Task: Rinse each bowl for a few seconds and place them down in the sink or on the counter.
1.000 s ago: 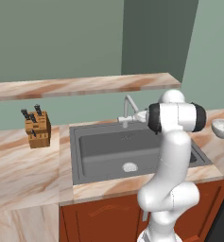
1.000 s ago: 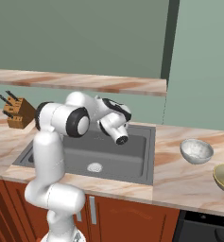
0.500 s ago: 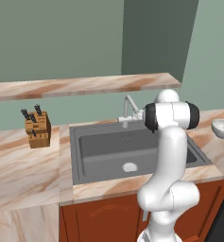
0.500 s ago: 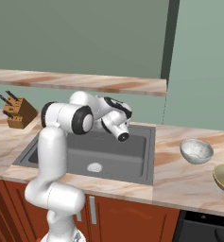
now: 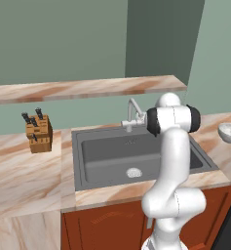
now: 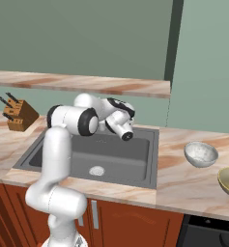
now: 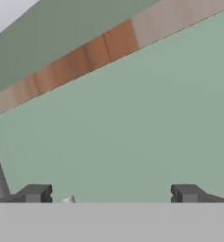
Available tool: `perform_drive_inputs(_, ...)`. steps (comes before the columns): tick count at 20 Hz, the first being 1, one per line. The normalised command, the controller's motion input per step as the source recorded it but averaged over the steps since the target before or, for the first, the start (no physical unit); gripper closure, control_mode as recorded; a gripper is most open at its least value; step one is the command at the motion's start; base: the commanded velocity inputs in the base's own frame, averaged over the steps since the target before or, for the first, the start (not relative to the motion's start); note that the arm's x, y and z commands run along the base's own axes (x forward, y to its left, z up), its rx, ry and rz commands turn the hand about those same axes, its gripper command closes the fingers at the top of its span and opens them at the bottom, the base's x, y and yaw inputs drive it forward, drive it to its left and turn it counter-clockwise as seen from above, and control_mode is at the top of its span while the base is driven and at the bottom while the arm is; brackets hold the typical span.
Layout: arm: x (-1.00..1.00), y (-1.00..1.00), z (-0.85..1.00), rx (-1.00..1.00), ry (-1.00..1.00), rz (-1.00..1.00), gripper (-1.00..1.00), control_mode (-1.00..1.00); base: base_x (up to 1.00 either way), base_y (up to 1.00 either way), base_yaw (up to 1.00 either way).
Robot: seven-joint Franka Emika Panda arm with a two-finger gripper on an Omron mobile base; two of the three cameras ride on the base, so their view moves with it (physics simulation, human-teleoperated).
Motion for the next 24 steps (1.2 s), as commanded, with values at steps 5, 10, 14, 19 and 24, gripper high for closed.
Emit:
perform_drive_inputs(5,0.12,-0.11,-0.25,0.01,0.04,0.0,-1.0,-1.0,0.0,0.0,0.0)
perform_drive_inputs(10,0.2,-0.1,-0.22,0.0,0.01,0.0,-1.0,-1.0,0.0,0.0,0.0)
perform_drive_inputs(14,0.31,-0.13,-0.21,0.0,0.01,-0.01,-1.0,-1.0,0.0,0.0,0.0)
perform_drive_inputs(19,0.19,-0.36,-0.22,0.0,0.01,-0.06,-1.0,-1.0,0.0,0.0,0.0)
perform_drive_inputs(24,0.03,-0.64,-0.18,0.02,0.03,-0.1,-1.0,-1.0,0.0,0.0,0.0)
